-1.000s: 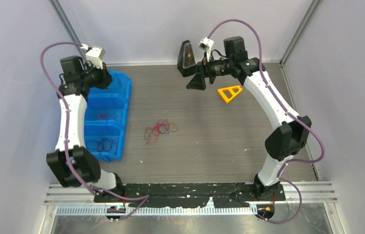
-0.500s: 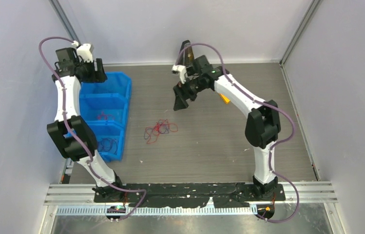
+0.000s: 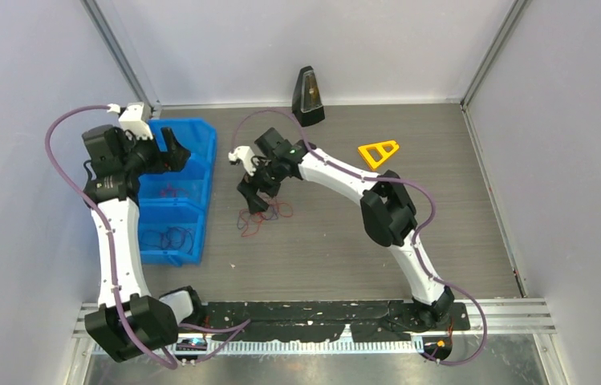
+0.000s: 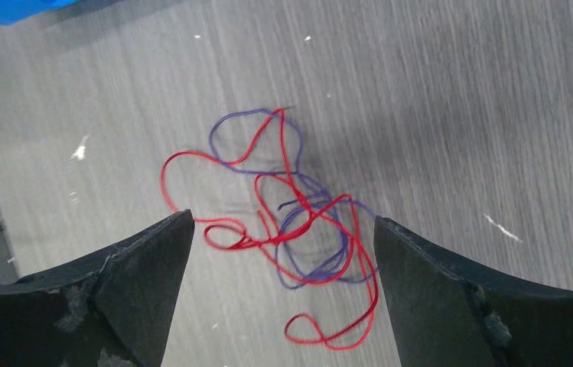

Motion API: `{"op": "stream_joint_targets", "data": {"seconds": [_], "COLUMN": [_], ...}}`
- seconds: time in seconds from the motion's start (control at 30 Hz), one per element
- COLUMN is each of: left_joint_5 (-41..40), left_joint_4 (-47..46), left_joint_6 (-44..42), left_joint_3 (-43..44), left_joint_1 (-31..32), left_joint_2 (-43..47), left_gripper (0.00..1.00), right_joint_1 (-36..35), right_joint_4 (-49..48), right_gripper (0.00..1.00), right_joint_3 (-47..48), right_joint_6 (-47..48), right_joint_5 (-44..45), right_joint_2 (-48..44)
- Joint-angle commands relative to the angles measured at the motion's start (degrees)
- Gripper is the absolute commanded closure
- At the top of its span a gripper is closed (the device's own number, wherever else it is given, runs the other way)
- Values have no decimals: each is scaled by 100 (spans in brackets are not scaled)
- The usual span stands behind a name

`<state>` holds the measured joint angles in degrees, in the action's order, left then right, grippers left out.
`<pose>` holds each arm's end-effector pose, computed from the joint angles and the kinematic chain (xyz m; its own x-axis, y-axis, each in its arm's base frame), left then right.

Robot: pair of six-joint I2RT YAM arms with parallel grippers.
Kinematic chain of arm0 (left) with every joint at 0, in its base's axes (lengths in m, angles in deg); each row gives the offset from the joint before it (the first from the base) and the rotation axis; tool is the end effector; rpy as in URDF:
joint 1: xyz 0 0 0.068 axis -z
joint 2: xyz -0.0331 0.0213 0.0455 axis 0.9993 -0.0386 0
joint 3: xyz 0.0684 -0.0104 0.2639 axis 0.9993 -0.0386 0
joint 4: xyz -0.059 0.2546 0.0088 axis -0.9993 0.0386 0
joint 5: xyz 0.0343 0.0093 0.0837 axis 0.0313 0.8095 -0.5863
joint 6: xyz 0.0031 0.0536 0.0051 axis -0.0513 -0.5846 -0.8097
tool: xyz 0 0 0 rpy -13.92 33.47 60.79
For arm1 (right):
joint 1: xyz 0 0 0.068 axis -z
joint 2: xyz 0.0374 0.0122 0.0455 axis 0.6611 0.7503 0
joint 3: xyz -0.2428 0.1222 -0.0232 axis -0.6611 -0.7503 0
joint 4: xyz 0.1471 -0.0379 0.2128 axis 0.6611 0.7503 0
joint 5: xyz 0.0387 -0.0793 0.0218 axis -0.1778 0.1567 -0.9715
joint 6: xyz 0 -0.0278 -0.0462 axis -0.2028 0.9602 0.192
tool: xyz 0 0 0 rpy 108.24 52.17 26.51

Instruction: Untangle the cables

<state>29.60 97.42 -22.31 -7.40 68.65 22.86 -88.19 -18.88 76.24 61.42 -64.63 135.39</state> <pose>0.2360 0.0623 0.3805 -0.4414 -0.1523 -0.8843 0.1533 0.9582 -0.2416 0.3331 0.3797 0.2225 -0.2881 -0.6786 -0.6757 -0.9576 0.2061 0.2014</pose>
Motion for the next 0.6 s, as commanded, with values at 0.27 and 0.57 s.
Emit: {"op": "stream_joint_targets", "data": {"seconds": [0.27,0.57], "left_joint_5": [614,1602], "left_joint_4": [17,-132], "left_joint_6": [163,-305], "left_joint_3": [-339,-841], "left_joint_1": [-20,101], "left_joint_2": [505,575], "left_gripper": [16,21], "right_joint_1": [-57,264], "right_joint_4": [116,339], "right_gripper": [36,92], "right_joint_3": [366,414], "right_joint_6": [546,244], "right_joint_5": [1079,-550], "right_joint_2": [648,-649]}}
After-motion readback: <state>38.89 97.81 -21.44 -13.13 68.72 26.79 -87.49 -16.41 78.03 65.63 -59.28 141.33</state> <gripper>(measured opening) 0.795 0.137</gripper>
